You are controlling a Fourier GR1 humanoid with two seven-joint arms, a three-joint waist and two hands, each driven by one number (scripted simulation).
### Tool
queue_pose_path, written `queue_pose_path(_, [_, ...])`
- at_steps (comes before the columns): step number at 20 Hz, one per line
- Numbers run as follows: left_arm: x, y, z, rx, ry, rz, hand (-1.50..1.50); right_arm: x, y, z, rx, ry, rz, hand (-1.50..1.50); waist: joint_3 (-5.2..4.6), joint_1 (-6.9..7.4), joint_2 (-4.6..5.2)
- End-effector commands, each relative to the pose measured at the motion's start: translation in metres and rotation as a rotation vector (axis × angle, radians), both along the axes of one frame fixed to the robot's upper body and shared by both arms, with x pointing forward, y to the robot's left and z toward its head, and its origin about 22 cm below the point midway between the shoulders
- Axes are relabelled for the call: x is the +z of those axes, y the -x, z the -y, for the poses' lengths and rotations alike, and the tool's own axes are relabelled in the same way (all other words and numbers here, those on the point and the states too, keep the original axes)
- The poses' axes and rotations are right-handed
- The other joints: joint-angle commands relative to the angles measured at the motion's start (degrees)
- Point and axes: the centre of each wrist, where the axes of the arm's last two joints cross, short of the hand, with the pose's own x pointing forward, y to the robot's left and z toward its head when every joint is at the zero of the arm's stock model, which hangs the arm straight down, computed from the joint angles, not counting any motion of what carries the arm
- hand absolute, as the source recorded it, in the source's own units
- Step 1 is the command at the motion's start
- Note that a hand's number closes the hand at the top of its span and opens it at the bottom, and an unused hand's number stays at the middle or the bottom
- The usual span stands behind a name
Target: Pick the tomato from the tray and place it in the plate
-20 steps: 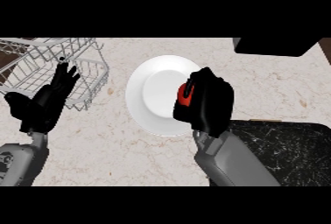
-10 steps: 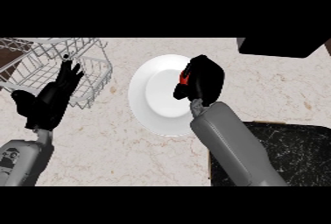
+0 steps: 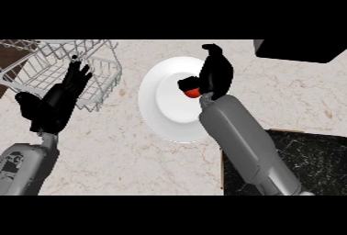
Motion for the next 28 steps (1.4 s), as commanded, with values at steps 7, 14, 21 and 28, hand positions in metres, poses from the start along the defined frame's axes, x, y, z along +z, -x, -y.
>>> queue_pose_path(7, [0.029, -0.007, 0.0, -0.042, -0.013, 0.142, 0.0, 0.022, -0.01, -0.006, -0.122, -0.307, 0.303, -1.5, 0.74, -0.95, -1.11])
queue_pose_path(14, [0.026, 0.002, -0.016, 0.034, 0.018, 0.123, 0.0, -0.012, 0.012, 0.009, -0.171, -0.386, 0.375, -1.5, 0.71, -5.38, -2.38])
queue_pose_path(21, [0.021, 0.014, -0.027, 0.067, 0.016, 0.122, 0.0, -0.03, 0.055, 0.024, -0.13, -0.422, 0.427, -1.5, 0.68, -7.38, -2.77])
queue_pose_path(28, [0.028, 0.012, -0.029, 0.082, 0.009, 0.121, 0.0, -0.042, 0.111, 0.062, -0.092, -0.396, 0.404, -1.5, 0.63, -8.38, -2.78])
